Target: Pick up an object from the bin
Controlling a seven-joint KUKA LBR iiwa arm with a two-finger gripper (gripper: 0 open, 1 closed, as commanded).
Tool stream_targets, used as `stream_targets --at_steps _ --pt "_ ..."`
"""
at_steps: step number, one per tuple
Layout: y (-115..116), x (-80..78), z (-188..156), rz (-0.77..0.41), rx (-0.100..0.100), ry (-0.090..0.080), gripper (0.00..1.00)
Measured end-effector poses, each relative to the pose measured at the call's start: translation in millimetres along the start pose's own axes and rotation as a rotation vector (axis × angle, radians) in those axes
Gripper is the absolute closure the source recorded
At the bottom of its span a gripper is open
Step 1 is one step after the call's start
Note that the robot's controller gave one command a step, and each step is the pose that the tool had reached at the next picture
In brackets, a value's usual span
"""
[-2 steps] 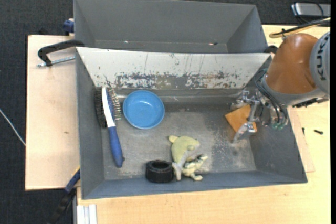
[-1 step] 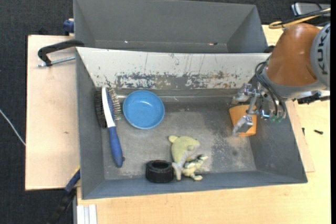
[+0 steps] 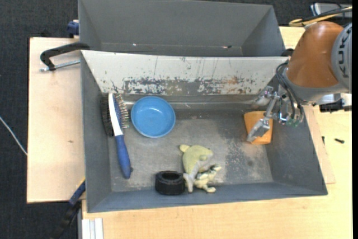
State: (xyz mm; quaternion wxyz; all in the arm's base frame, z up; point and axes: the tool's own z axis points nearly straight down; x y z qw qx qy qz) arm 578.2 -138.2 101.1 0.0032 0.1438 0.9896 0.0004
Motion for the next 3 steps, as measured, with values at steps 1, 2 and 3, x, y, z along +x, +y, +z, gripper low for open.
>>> stream_targets --at_steps 1,2,3 --pt "-2.8 -5.9 27.9 -0.085 -0.011 0.01 0.0" --pt "27.1 -1.6 28.5 0.081 0.0 0.001 0.0" --pt "27.5 -3.6 24.7 0.08 -0.001 -0.003 1.0"
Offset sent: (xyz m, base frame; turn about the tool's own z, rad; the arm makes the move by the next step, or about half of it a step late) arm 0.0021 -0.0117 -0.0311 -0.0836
